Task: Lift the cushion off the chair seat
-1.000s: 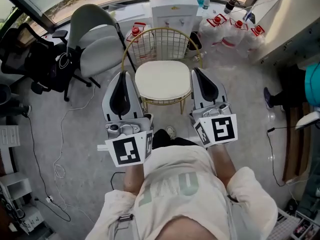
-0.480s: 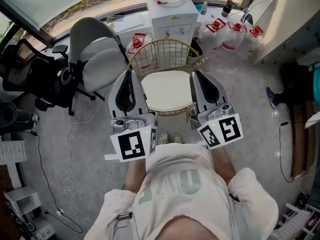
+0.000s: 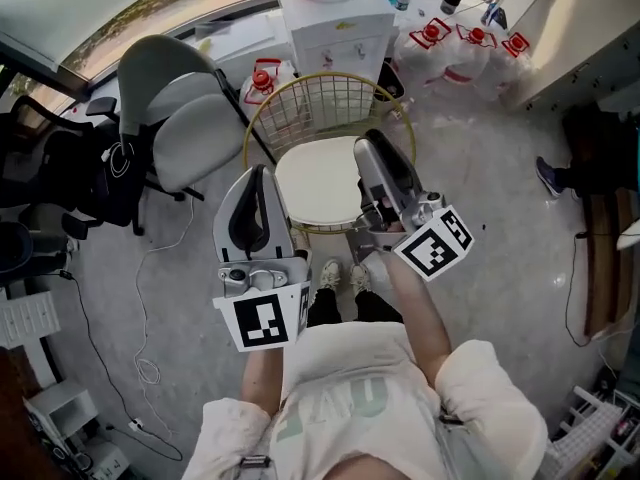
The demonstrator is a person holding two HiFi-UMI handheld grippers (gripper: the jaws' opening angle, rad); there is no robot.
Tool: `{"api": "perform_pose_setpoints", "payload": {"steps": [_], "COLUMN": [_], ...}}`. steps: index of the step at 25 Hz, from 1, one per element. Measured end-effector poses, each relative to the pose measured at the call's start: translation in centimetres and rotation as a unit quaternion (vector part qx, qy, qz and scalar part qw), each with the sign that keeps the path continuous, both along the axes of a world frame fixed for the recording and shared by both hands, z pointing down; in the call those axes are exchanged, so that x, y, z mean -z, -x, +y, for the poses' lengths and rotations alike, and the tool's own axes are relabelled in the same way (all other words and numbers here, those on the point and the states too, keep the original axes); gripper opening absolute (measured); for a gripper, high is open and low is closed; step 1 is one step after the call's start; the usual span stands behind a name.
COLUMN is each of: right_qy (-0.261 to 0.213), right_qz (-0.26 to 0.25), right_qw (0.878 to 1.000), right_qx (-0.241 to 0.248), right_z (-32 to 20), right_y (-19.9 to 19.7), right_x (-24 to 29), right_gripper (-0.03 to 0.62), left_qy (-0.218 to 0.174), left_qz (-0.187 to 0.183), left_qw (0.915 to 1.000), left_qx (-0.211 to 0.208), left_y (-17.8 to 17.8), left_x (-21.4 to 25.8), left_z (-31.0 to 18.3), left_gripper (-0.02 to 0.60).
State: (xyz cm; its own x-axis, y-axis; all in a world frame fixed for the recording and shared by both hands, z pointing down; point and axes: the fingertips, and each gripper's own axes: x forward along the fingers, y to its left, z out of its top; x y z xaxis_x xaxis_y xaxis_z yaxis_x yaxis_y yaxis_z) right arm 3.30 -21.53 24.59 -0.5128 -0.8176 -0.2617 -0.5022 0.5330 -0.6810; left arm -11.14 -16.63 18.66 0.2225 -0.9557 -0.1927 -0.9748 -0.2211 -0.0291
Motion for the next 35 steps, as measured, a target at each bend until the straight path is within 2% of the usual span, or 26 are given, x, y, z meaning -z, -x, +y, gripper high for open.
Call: {"api": "perform_pose_setpoints", "payload": {"steps": [2,4,7,9,15,20,23,27,29,35], "right_qy": [0.032,0.058,0.104,0.147,0.241,0.292,0.325,0.365,0.381,0.413], "right_qz": [-0.046,-0.104,-0.184,-0.220,-0.215,-0.203,-0.217,-0.227,-0.236,-0.245], "right_qw": [0.998,0.991,0.975,0.962,0.946,0.934,0.921,0.903,0.894,0.876], "right_qx": [0.031,0.062,0.076,0.071,0.024,0.005,0.001,-0.015,-0.028,-0.049], "right_z": [-1.2,-2.2,-2.8,-1.2,4.3,7.4,9.1,11.5,12.2,12.4], "right_y": [0.9,2.0,2.4,1.7,-0.7,-1.6,-1.7,-2.0,-2.2,-3.0], "right_x": [-2.8,-5.7,-12.4,-18.0,-32.1,-40.6,-44.6,-48.8,-50.4,-53.3], "right_gripper": [0.191,0.254,0.275,0.275,0.275,0.275,0.275,0.275,0.275,0.275], "left_qy": [0.014,0.024,0.038,0.059,0.117,0.164,0.189,0.216,0.220,0.222], "left_qz": [0.000,0.000,0.006,0.011,0.016,0.017,0.015,0.022,0.022,0.020], "left_qw": [0.9999,0.9997,0.9993,0.9982,0.9930,0.9863,0.9819,0.9761,0.9753,0.9749], "left_qx": [0.002,0.003,0.001,-0.002,0.001,0.007,0.004,0.001,-0.001,-0.010], "left_y": [0.1,0.2,0.1,-0.2,-0.7,-1.0,-1.7,-2.3,-2.5,-3.2], "left_x": [-2.0,-4.3,-8.7,-12.1,-22.6,-31.0,-34.6,-37.8,-38.4,-38.9], "left_z": [-1.0,-2.0,-3.2,-3.1,-2.8,-1.9,-0.5,1.0,1.3,1.0], "left_gripper": [0.014,0.014,0.014,0.014,0.014,0.014,0.014,0.014,0.014,0.014]}}
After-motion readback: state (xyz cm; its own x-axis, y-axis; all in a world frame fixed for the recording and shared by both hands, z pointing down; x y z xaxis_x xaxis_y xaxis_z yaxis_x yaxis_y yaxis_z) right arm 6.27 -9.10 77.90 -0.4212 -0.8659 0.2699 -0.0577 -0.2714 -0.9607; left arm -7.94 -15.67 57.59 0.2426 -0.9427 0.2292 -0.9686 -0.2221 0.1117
